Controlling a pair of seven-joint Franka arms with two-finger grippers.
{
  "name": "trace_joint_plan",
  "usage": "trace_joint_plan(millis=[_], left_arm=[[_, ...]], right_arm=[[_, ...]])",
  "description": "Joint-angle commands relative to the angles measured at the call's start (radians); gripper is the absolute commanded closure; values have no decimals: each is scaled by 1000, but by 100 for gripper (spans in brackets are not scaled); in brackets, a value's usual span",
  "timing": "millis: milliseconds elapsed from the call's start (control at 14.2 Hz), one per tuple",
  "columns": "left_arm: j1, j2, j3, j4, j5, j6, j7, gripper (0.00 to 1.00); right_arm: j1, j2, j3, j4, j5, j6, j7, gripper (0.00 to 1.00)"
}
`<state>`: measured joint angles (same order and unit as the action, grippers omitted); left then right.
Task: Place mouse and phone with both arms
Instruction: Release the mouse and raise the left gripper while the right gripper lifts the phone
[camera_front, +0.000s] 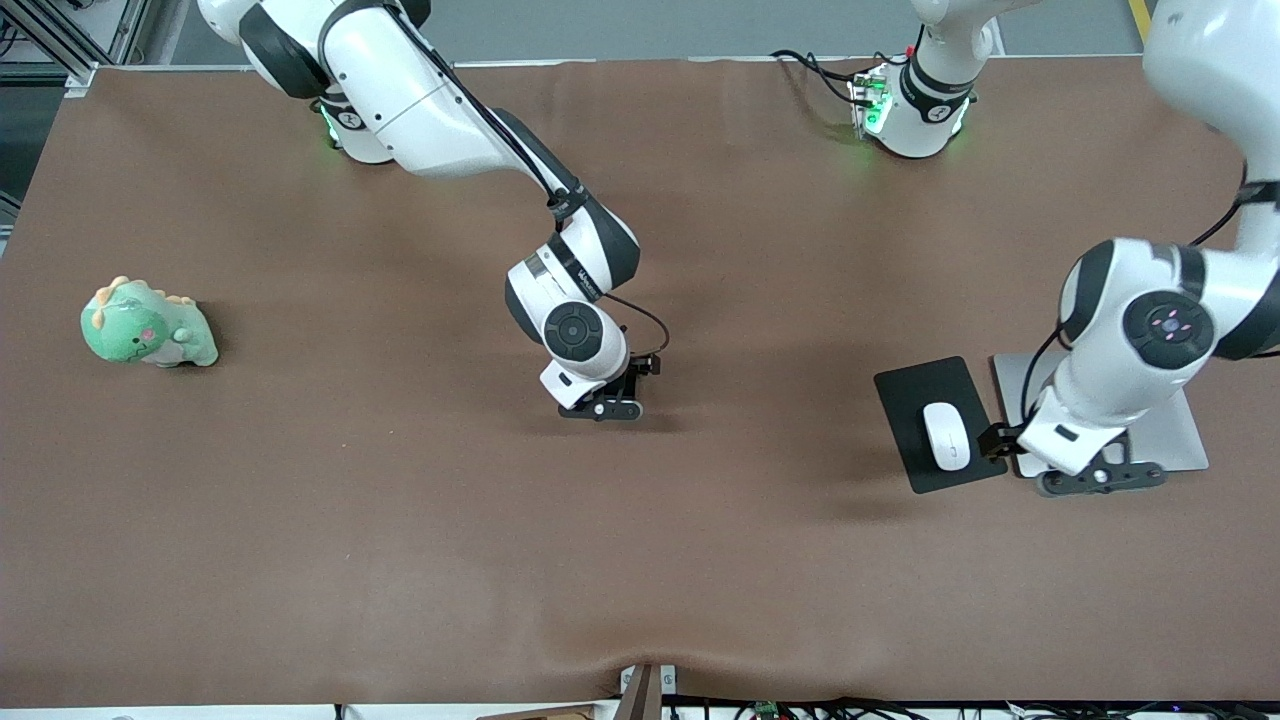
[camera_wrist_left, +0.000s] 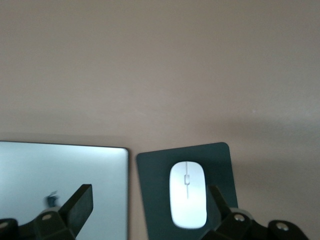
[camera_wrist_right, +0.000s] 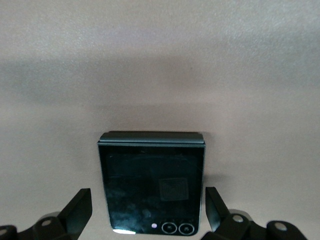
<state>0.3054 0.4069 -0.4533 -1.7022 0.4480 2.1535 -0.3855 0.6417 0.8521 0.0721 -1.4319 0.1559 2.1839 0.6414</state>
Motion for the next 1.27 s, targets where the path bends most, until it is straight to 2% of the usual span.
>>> trace_joint_plan(millis=[0, 141, 352, 423, 493, 564, 634, 705, 916, 1198], left_arm=[[8, -63, -36, 56, 11, -149, 14, 0], [9, -74, -59, 145, -46, -268, 48, 0], [11, -82, -62, 255, -138, -388, 89, 0], [11, -104, -62, 265, -149, -412, 103, 0], [12, -121, -62, 268, -182, -420, 115, 0], [12, -147, -55, 268, -221, -423, 123, 0], [21, -169, -51, 268, -248, -434, 134, 0], [47, -183, -59, 269, -264, -452, 154, 0], [55, -255, -55, 269, -291, -491, 195, 0], [54, -316, -58, 266, -292, -566, 215, 0]], right_arm=[[15, 19, -12, 25, -39, 0, 17, 0], [16, 25, -12, 25, -41, 0, 18, 0], [22, 33, -12, 27, -41, 2, 30, 8], [22, 33, -12, 27, -44, 2, 41, 20], [21, 33, -12, 28, -44, 0, 38, 36], [18, 33, -12, 30, -42, -1, 37, 59], [6, 33, -11, 33, -35, -10, 40, 95], [0, 28, -11, 31, -32, -13, 37, 100], [-14, -4, -11, 31, -27, -36, 37, 100], [-76, -56, -8, 31, -25, -146, 29, 100]])
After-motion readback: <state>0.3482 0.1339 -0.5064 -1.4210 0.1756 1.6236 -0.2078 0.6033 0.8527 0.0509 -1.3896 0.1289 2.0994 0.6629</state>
